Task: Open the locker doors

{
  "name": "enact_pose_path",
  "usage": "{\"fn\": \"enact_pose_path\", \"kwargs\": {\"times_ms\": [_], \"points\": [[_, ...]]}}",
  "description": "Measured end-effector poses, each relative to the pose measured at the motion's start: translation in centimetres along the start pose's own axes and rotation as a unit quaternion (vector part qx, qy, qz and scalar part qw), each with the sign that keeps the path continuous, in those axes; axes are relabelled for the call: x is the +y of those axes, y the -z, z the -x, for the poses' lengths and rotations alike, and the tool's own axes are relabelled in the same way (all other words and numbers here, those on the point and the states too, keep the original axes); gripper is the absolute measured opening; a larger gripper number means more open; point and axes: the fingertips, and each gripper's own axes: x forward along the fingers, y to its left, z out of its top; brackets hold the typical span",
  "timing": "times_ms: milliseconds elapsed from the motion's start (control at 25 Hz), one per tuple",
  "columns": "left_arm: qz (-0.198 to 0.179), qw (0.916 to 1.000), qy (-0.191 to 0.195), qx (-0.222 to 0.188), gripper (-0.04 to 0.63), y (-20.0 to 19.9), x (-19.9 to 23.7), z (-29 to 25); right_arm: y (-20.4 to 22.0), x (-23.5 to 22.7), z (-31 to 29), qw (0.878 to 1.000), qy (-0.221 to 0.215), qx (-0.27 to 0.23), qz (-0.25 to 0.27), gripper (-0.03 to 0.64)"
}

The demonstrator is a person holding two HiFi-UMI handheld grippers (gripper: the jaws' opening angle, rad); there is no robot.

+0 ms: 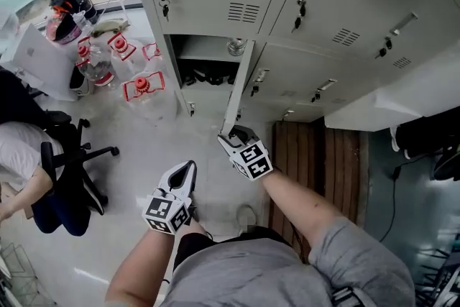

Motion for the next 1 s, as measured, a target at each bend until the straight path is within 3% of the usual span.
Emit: {"fn": "enact_pose_path", "kwargs": {"times_ms": [360, 560, 720, 840, 920, 1000], "points": [[-0.008, 0.9972, -0.067, -0.032, 0.004, -0.4, -5.5, 1.9, 2.1, -2.6, 3.2, 0.999, -0.023, 0.024, 0.04, 0.152], [-0.004, 0.9938, -0.105, -0.037, 0.005, -1.3, -6.5, 4.4, 6.1, -3.1, 4.3, 0.992, -0.029, 0.119, -0.002, 0.215], [-0.005, 0.9933, -0.106, -0.044, 0.005, -3.6, -7.7, 6.9, 9.8, -1.8, 10.0, 0.984, -0.045, 0.17, -0.034, 0.222], [-0.007, 0.995, -0.086, -0.051, 0.005, -5.5, -8.2, 8.3, 7.9, 2.2, 16.8, 0.986, -0.101, 0.126, -0.045, 0.21], [-0.01, 0.9962, -0.062, -0.061, 0.003, -7.2, -8.6, 8.9, 4.0, 3.8, 21.3, 0.988, -0.126, 0.068, -0.066, 0.163], [-0.015, 0.9967, -0.036, -0.072, 0.005, -8.9, -9.0, 9.5, -0.7, 4.2, 25.2, 0.989, -0.122, 0.001, -0.084, 0.113]]}}
